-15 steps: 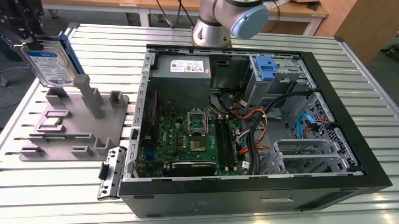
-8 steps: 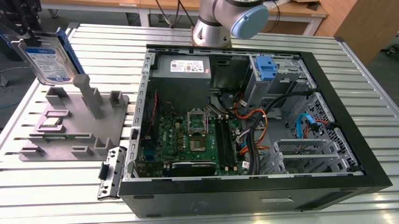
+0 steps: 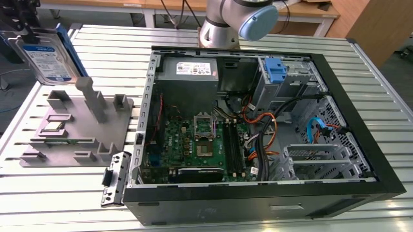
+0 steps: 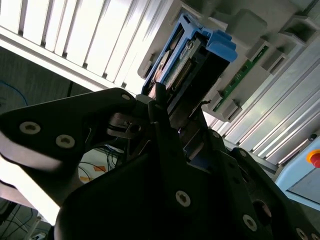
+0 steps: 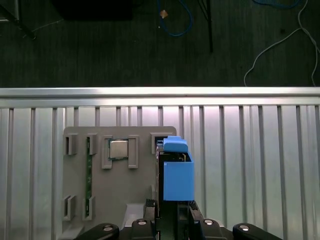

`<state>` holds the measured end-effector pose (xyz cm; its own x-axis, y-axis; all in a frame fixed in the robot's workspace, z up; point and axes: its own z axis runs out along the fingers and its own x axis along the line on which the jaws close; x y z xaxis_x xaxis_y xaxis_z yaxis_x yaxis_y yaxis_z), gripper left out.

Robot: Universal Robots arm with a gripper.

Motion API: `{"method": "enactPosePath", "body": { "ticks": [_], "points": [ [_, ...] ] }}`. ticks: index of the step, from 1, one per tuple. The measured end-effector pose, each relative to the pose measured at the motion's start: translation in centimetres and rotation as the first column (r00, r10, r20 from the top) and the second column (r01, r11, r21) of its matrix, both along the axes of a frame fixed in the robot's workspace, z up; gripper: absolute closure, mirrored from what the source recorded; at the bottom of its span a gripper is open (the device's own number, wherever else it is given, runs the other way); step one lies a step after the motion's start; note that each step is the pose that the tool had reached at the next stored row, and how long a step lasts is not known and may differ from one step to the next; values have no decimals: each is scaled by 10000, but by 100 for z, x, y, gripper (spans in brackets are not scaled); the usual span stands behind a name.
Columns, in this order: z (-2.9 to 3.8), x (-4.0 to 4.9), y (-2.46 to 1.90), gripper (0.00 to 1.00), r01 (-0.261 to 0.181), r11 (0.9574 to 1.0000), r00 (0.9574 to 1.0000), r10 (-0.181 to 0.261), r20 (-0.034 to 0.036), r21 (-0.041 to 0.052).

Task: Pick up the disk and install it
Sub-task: 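Pick up the disk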

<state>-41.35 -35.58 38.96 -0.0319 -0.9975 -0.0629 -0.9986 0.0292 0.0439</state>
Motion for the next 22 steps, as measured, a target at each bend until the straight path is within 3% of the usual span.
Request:
{"method": "enactPosePath", "body": {
  "ticks": [18, 22],
  "points": [
    [166, 0, 0, 65, 0, 10000, 10000, 0, 0, 0],
    [174, 0, 0, 65, 0, 10000, 10000, 0, -2, -1]
  ]
}}
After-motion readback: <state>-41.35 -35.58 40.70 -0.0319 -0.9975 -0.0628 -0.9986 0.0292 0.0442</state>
